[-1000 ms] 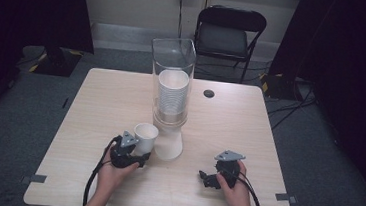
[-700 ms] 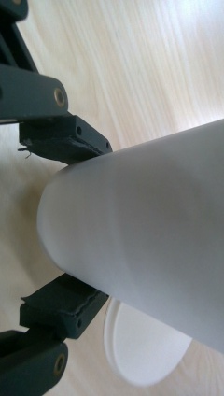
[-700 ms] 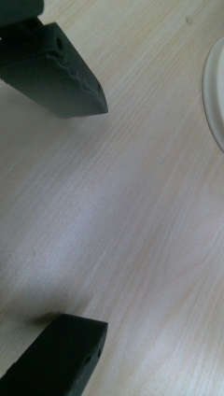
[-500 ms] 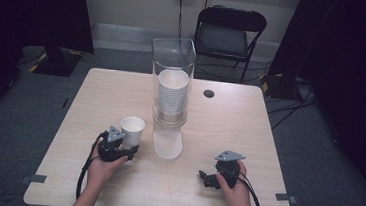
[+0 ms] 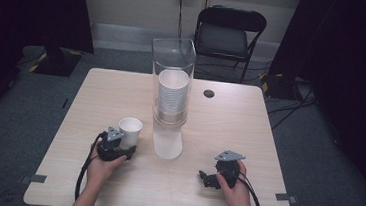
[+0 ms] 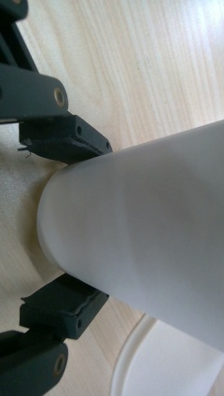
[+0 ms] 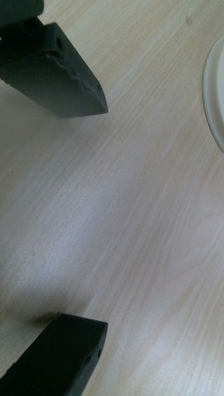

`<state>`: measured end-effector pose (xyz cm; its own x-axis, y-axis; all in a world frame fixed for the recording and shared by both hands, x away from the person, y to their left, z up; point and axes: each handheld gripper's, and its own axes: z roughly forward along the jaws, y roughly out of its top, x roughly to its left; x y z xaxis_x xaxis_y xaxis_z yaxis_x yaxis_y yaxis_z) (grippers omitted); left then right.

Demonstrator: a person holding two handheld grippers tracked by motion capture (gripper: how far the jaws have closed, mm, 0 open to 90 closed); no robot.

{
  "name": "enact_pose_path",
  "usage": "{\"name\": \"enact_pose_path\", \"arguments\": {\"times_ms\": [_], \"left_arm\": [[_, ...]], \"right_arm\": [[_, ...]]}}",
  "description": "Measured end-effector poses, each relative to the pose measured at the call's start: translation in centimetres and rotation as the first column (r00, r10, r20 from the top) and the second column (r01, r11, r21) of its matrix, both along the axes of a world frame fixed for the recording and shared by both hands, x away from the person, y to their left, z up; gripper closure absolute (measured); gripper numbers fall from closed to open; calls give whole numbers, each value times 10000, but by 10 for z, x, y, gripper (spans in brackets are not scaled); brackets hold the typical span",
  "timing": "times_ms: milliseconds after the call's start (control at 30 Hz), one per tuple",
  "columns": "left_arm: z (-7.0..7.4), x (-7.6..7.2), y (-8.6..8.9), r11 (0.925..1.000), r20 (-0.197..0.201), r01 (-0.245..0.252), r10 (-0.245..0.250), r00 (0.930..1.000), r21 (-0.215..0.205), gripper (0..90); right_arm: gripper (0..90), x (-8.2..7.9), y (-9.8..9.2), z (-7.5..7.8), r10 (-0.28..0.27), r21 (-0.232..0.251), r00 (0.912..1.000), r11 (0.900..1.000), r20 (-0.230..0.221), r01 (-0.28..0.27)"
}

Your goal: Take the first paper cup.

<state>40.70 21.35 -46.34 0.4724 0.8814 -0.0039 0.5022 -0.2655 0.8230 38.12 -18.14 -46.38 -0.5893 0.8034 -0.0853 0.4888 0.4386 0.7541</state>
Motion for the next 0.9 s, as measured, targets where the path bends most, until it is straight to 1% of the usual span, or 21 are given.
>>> {"name": "enact_pose_path", "arguments": {"times_ms": [33,167,233,367,433,467,500,600,633,800,833,867,900], "left_arm": [[-1,0,0,10000,-16,19,-19,10000,-57,358],[-3,-1,0,10000,59,25,-25,10000,-72,358],[-2,-2,0,10000,21,79,-79,10000,25,357],[-3,-3,-1,9998,110,182,-182,9998,32,353],[-3,-4,-1,9997,110,238,-239,9997,105,352],[-3,-5,1,9991,121,317,-320,9994,281,352],[-3,-5,1,9989,118,343,-347,9993,315,352],[-4,-7,0,9989,115,404,-407,9991,245,350],[-4,-7,1,9985,102,436,-440,9990,322,348],[-4,-7,1,9985,82,447,-450,9990,307,344],[-3,-7,1,9982,121,458,-462,9989,381,341],[-3,-7,1,9982,121,458,-462,9989,381,335],[-4,-7,1,9989,61,347,-349,9994,328,306]], "right_arm": [[0,0,0,0,7,15,10000,10000,-2,-7],[0,0,0,0,-3,1,10000,10000,1,3],[0,0,0,0,1,2,10000,10000,0,-1],[0,0,0,0,-1,0,10000,10000,0,1],[0,0,0,0,-2,0,10000,10000,0,2],[0,0,0,0,6,15,10000,10000,-1,-6],[0,0,0,0,9,15,10000,10000,0,-9],[0,0,0,0,8,14,10000,10000,0,-8],[0,0,0,0,7,15,10000,10000,0,-7],[0,0,0,0,1,-1,10000,10000,1,-1],[0,0,0,0,-1,1,10000,10000,1,1],[0,0,0,0,-1,1,10000,10000,1,1],[0,0,0,0,0,1,10000,10000,0,0]]}}
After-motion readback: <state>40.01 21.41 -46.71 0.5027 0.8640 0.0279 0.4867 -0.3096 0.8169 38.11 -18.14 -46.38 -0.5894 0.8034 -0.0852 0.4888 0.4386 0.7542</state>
